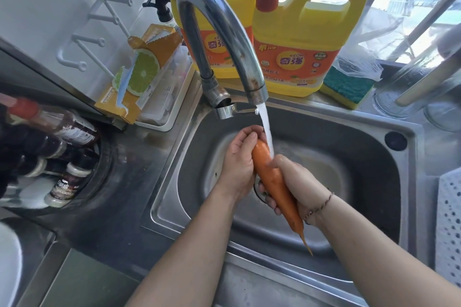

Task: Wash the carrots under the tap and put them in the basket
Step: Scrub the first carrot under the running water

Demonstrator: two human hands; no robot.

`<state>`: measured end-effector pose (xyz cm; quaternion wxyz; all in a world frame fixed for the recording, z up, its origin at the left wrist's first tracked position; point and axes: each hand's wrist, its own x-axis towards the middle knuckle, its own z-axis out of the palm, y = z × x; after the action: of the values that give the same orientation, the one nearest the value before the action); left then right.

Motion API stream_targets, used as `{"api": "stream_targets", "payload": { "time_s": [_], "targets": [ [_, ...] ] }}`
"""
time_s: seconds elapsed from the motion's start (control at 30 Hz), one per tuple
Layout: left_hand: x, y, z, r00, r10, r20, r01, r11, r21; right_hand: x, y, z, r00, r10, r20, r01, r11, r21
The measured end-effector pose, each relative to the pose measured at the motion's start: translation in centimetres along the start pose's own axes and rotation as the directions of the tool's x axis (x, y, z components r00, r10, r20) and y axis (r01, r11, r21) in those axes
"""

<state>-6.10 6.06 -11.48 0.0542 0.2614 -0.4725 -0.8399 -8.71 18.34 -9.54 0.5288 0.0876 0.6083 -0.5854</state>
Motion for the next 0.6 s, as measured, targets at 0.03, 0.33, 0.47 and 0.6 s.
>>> {"api": "stream_targets", "payload": {
  "time_s": [0.03,0.33,0.47,0.6],
  "targets": [
    [0.0,0.0,0.0,1.0,0.003,0.0,-0.003,1.0,0.009,0.1,0.0,0.0,1.0,0.009,-0.013,-0.009,1.0,-0.009],
    [0.3,0.1,-0.2,0.999,-0.005,-0.052,0.007,0.999,0.04,-0.2,0.0,-0.5,0.988,-0.08,0.135,0.073,0.996,0.059],
    [0.5,0.4,-0.4,0.999,0.002,-0.042,-0.002,1.0,0.003,-0.2,0.4,-0.8,0.962,-0.143,0.232,0.127,0.989,0.081],
    [0.9,1.1,-0.9,0.998,-0.067,0.0,0.066,0.984,-0.163,-0.9,1.0,-1.6,0.933,-0.193,0.305,0.144,0.974,0.175]
  ]
}}
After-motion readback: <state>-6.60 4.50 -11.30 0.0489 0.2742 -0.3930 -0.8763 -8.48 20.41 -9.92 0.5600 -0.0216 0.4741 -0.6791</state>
